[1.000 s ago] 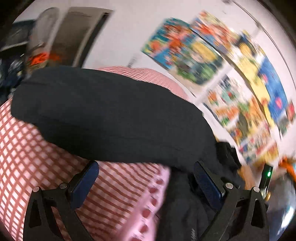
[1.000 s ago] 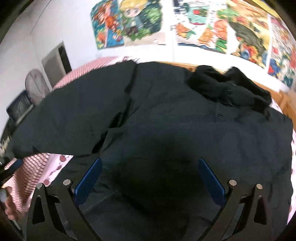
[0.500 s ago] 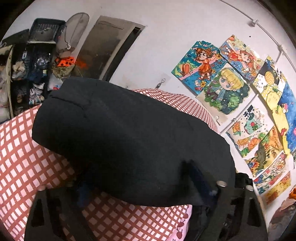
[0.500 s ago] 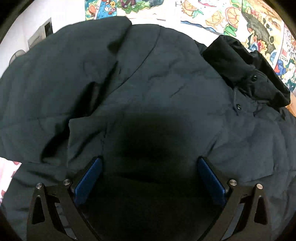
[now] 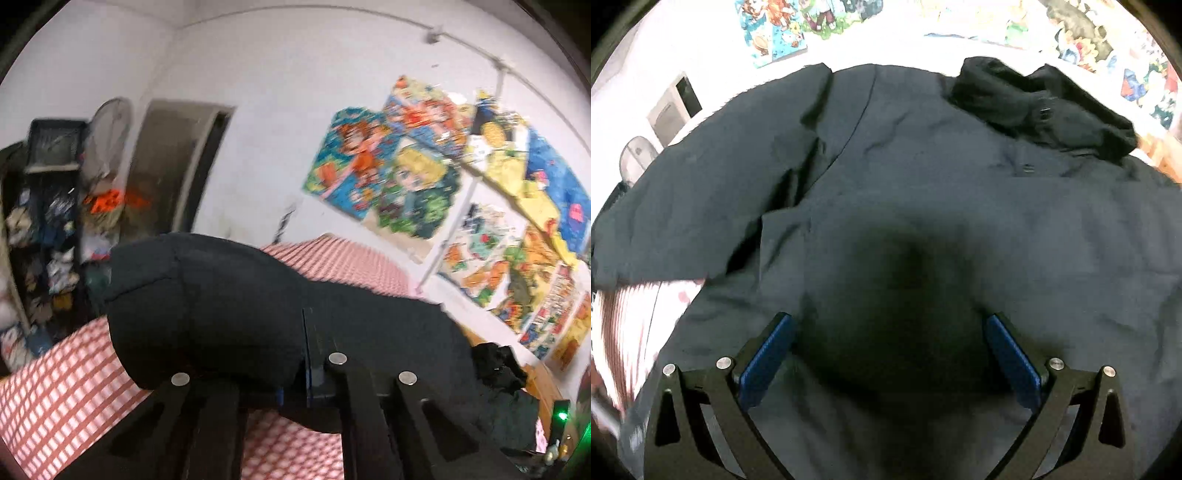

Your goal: Fold large clothes

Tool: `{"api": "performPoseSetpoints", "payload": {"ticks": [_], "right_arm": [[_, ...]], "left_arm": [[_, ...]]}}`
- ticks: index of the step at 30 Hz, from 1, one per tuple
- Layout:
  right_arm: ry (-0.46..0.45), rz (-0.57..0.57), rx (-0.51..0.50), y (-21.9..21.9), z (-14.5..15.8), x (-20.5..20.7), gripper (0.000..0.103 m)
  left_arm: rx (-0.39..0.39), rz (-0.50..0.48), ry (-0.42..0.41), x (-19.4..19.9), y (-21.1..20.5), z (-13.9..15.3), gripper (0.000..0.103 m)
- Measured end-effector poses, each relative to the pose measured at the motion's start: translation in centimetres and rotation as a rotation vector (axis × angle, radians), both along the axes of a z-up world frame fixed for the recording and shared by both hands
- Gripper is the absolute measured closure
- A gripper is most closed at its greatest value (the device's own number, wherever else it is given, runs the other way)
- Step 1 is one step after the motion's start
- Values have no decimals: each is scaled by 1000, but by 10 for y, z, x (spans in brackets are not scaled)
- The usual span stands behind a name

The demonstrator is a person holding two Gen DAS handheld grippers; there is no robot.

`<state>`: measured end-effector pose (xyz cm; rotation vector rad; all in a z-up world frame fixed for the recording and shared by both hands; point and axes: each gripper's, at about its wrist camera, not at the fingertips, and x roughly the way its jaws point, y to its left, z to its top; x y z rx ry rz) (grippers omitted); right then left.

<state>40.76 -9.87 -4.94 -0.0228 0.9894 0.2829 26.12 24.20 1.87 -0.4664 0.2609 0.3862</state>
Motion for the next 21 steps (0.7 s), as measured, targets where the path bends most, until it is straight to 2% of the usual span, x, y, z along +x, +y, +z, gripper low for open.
{"api": "performPoseSetpoints", "payload": {"ticks": [2,6,11,12,15,17,21], "right_arm": [[-18,7,-7,-15,8,-18,1],[-76,-18,-31,-64,27,-50,1],[-165,-127,-79,-133,39,-67,1],[-166,-145,-67,-148,36,-57,1],[-170,-206,-9,-181,32,-62,1],[-175,-239,32,-202,28,-67,1],[-187,-286,51,-228,16,-67,1]], "left_arm": [[53,-62,-30,5,-13,22,96],[251,-246,-30,25,-73,79,96],[365,-426,2,48,-160,109,96],[378,-483,3,51,-179,111,96],[409,-643,7,59,-231,108,96],[436,-720,17,64,-262,100,96],[483,-859,62,75,-324,76,96]]}}
